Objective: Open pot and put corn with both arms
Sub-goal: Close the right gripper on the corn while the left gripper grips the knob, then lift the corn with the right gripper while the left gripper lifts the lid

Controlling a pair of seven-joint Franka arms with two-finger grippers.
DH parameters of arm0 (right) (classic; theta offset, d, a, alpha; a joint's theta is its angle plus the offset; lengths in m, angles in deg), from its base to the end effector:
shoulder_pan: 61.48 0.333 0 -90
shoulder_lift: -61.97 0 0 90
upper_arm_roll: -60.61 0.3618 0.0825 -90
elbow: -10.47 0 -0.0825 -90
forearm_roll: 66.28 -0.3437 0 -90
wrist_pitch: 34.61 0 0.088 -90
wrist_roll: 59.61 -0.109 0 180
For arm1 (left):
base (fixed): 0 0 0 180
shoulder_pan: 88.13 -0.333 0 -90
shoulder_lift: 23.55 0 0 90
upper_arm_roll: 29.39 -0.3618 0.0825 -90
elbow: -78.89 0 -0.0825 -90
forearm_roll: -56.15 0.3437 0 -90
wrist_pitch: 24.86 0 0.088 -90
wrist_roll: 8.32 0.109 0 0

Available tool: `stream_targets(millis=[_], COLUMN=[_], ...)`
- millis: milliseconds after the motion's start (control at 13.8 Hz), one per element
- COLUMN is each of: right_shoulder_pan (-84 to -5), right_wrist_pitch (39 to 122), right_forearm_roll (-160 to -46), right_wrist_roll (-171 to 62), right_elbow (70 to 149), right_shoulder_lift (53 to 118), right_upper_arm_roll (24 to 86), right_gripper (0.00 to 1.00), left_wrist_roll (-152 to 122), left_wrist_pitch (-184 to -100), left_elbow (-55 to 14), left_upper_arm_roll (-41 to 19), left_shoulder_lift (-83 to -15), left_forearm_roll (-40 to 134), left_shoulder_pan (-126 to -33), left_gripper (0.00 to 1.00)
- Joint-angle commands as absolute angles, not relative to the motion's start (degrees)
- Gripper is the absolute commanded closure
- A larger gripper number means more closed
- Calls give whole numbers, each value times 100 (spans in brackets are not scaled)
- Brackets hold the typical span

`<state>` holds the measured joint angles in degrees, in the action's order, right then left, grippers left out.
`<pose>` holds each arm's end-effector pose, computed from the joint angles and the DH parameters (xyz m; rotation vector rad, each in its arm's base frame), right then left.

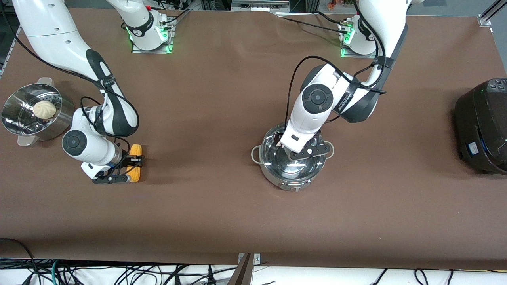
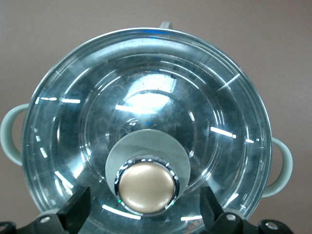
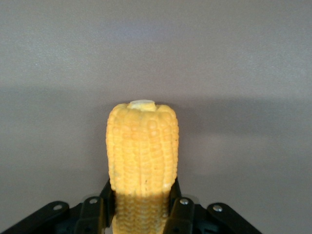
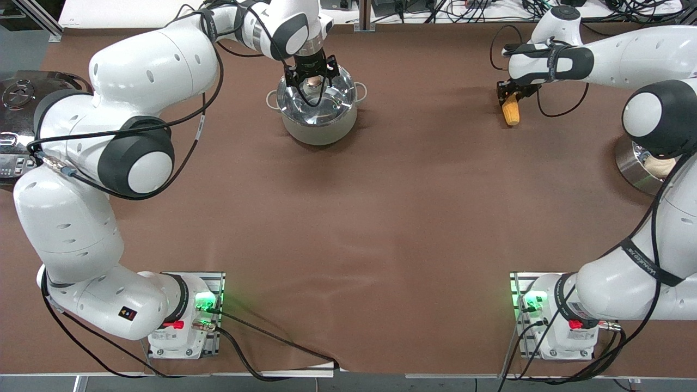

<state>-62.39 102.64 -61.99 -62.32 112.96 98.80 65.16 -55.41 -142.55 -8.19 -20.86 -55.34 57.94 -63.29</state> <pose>0.6528 0.0342 0.2552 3.1360 0.0895 -0.0519 0.5855 -0.3595 0.3957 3.0878 0.3820 -0.0683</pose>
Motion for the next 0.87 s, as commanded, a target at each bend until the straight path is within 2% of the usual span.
stream_targets(millis=[0,436,654,799], right_shoulder_pan=[-6236,-6236,-6236,-6236], right_wrist_pitch=[10303,10119,9830,9488], right_forearm_roll=[-6250,-6242,-6250,-6250], right_wrist_roll=[-6269,-6260,-6260,-6251], right_elbow=[11322,11173,10954,10655], right_shoulder_lift=[9809,9704,9695,9695], right_upper_arm_roll=[6536,6615,6659,6667], right_gripper=[75,74,74,74], left_wrist_roll=[-5666,-5675,-5657,-5657], left_wrist_pitch=[-14237,-14255,-14255,-14255], left_elbow=[-601,-601,-592,-592], left_upper_arm_roll=[-2104,-2112,-2112,-2121], left_shoulder_lift=[-5642,-5651,-5660,-5668], left_forearm_roll=[5993,5993,5993,5993], left_shoulder_pan=[-6290,-6290,-6308,-6308], left_gripper=[10,12,35,37])
